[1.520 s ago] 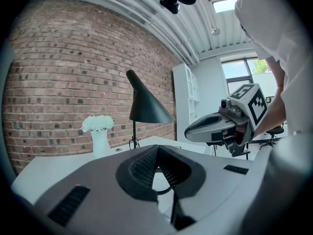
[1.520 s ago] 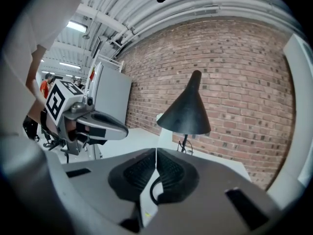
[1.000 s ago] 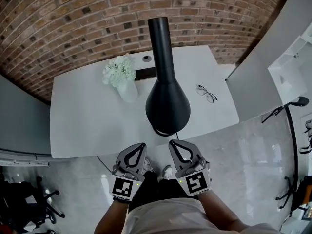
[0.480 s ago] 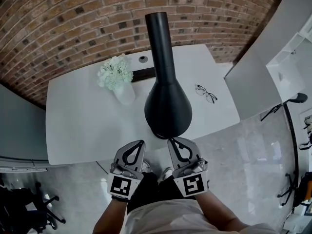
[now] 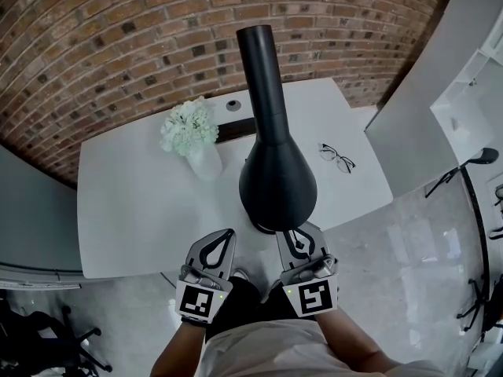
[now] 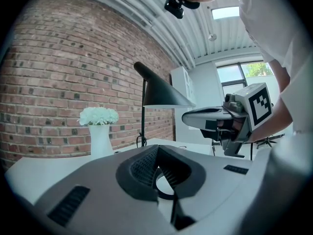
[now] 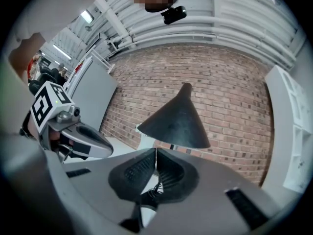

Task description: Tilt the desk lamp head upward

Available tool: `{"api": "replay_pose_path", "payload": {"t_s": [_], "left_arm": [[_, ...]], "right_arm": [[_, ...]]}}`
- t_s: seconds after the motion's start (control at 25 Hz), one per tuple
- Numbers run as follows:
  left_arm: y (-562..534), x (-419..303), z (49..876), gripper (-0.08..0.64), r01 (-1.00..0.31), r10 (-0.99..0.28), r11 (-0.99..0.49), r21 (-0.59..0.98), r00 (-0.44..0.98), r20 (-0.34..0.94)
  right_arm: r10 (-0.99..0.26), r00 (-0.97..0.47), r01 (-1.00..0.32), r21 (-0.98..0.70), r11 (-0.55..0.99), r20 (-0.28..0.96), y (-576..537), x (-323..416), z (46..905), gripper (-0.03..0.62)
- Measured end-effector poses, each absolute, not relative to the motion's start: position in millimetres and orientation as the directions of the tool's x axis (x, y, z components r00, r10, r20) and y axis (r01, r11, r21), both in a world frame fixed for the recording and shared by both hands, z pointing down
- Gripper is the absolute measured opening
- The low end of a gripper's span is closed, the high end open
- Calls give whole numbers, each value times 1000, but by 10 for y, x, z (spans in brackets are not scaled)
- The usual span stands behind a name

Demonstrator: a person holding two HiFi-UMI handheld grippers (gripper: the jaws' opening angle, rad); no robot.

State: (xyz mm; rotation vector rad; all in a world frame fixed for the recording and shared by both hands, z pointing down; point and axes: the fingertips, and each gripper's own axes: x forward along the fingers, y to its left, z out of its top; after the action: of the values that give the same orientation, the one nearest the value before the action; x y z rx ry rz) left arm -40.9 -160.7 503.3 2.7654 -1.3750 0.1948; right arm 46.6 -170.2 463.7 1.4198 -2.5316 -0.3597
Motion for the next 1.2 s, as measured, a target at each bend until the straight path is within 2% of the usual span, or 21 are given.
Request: {"api": "replay_pose_path", "payload": {"t_s": [0.76,1.2], "left_arm": [[-1827,-494,5107,8,-779,-778,-626,-38,619,105],[-1811,-545,5139,8,-786,-785,-617,-44,610,109]], "right_arm": [[-892,-452,-866,249,434,-15,-1894,428,4617,18],[-885,-464,-869,218,444,-48,-1938,404,4563,18]]}}
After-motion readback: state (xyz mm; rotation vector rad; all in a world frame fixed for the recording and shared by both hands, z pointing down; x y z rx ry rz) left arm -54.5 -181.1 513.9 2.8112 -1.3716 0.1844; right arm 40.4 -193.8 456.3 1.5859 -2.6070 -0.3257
